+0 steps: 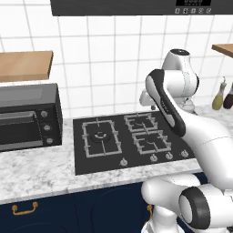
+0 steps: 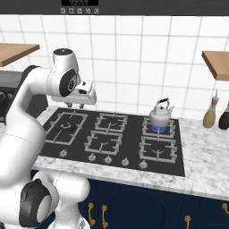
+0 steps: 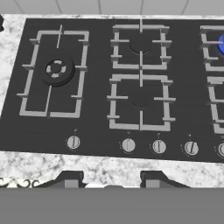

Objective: Turn off the rear right burner of the stove.

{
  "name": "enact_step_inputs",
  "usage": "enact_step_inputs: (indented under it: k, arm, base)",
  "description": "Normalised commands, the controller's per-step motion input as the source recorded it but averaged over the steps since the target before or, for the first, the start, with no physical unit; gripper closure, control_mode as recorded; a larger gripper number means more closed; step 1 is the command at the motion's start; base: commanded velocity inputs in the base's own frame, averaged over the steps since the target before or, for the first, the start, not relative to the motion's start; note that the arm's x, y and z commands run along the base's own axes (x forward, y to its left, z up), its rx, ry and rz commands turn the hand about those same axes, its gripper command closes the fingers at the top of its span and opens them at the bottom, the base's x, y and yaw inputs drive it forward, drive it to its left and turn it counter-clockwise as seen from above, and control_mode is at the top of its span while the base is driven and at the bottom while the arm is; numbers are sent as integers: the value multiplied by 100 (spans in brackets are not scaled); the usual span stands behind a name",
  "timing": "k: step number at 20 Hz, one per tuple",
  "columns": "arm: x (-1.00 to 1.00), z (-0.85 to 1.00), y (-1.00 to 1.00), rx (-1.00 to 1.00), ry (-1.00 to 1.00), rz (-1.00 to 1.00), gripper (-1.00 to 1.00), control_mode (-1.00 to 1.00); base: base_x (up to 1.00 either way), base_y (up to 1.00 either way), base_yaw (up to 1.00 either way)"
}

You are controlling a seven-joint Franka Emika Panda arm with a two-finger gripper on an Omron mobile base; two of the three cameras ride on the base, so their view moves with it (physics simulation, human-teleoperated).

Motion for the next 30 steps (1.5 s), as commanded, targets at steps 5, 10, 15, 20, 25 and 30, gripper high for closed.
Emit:
enact_step_inputs:
  k: [5, 10, 15, 20, 25, 30]
  arm:
    - [-6, 0, 0, 0, 0, 0, -100, -100]
    - [0, 0, 0, 0, 0, 0, -100, -100]
    - [-6, -17, -27, 0, 2, -4, -100, -100]
    - [-41, -63, -100, 0, 0, -18, -100, -100]
    - [-45, -36, -98, 0, 3, -21, -100, -100]
    - [-5, -61, -97, 2, 25, -29, -100, -100]
  base:
    - [0, 0, 0]
    - [0, 0, 0]
    - [0, 0, 0]
    - [0, 0, 0]
    - [0, 0, 0]
    - [0, 0, 0]
